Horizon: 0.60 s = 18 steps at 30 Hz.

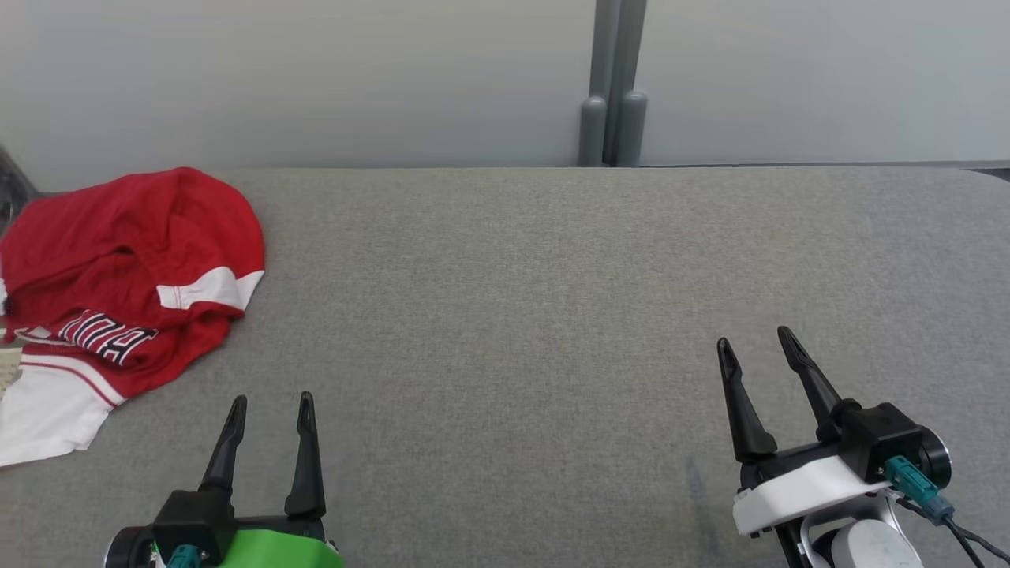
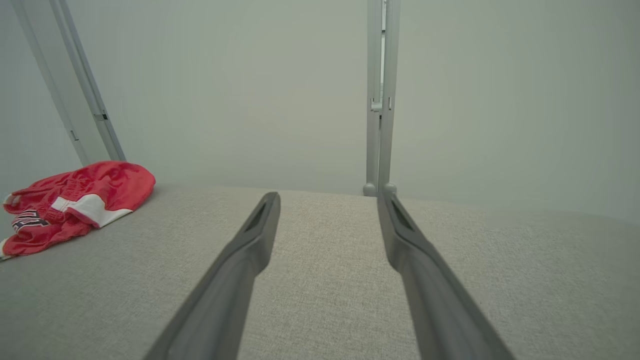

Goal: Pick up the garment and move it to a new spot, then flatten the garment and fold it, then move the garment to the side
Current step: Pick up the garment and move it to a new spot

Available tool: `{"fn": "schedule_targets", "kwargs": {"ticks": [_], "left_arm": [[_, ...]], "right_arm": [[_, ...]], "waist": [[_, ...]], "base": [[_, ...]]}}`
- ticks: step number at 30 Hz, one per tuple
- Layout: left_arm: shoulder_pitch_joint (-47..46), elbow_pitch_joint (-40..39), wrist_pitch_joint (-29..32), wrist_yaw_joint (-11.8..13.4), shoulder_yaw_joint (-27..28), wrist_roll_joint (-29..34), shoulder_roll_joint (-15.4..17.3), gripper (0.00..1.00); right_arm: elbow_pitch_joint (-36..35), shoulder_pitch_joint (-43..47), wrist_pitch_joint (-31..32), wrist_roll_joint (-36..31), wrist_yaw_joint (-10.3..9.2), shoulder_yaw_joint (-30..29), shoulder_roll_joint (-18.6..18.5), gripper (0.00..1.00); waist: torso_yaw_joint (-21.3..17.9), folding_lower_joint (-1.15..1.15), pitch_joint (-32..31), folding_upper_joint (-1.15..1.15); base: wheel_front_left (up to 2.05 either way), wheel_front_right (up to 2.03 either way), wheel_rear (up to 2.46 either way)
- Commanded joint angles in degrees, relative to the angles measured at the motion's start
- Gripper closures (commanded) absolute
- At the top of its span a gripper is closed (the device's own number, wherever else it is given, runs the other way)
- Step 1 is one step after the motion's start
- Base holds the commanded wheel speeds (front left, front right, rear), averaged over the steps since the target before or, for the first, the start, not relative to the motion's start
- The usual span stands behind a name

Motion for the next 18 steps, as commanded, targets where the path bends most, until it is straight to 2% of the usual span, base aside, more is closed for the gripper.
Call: {"fn": "schedule_targets", "kwargs": {"ticks": [1,10,18], "left_arm": [[-0.7,-0.1,-0.1,0.2,0.0,0.4,0.1,0.0],[-0.3,-0.2,-0.1,0.5,0.9,-0.1,0.5,0.0],[1.0,-0.6,-0.1,0.8,1.4,-0.5,0.6,0.0]], "right_arm": [[-0.3,0.5,-0.2,0.2,0.02,-0.1,-0.2,0.0],[-0.3,0.2,-0.1,0.4,0.02,0.4,-0.2,0.0],[0.0,-0.4,-0.1,0.4,0.01,1.8,-0.2,0.0]], "waist": [[3.1,0.0,0.3,0.3],[12.8,0.0,0.7,0.3],[18.9,0.0,1.1,0.3]], "base": [[0.0,0.0,0.0],[0.0,0.0,0.0],[0.0,0.0,0.0]]}}
